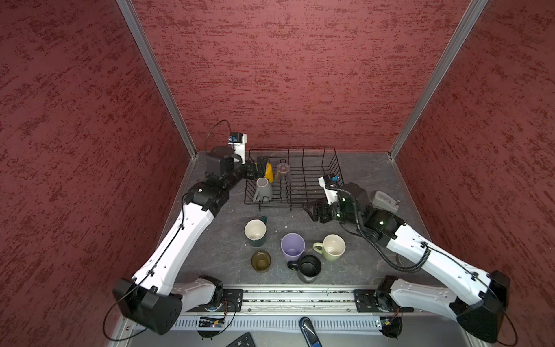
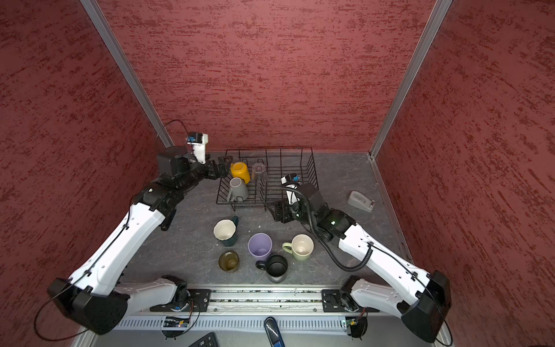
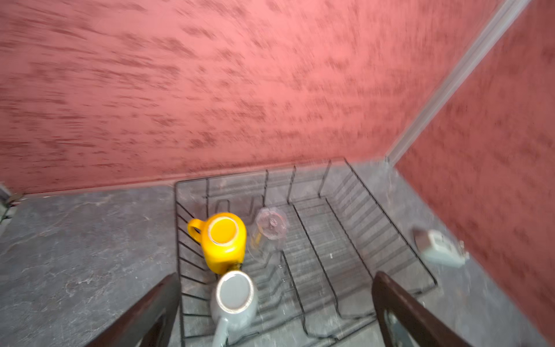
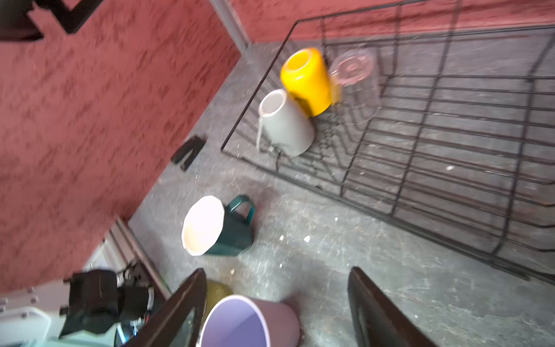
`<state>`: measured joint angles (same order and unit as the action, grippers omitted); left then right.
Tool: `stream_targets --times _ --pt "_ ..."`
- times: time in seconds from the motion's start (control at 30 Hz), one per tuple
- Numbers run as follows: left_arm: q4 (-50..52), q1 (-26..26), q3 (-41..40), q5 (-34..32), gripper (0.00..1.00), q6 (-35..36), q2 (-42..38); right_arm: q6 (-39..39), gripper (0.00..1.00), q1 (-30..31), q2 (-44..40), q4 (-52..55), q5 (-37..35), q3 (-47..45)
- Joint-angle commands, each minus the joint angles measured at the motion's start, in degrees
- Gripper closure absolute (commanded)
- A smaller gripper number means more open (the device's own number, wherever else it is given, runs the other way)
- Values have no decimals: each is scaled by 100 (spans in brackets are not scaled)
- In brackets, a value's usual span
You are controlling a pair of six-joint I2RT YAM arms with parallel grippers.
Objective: Load cups into a dish rack
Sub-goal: Pick up the cup from the bottom-center of the table.
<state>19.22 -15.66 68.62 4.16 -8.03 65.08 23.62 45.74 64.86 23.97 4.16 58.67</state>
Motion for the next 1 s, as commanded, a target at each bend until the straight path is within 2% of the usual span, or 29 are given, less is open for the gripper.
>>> stream_targets --times 0.0,0.17,0.3,0.33,0.43,0.6,0.97 --pt "-1107 647 -507 494 0 -446 -615 -88 28 529 166 554 -694 358" --pt "-1080 1649 -1096 1228 0 -662 -1104 -115 30 1286 683 1079 -1207 908" --pt "-1026 2155 -1524 751 0 -979 -1099 -57 31 1853 1192 1269 -1459 1239" --pt "-1034 2327 -1595 813 0 -1151 -1085 -19 31 1969 1338 1311 -1504 1336" --pt "-1155 2848 -1689 1478 0 -1460 -1123 78 32 2336 1723 1363 -1551 1559" --pt "-1191 2938 -1853 1515 0 -1429 -1382 266 35 2620 2332 1286 -1281 1707" --pt "-1210 2956 -1896 1515 0 -1368 -1538 345 43 2793 3214 1558 -1354 2147"
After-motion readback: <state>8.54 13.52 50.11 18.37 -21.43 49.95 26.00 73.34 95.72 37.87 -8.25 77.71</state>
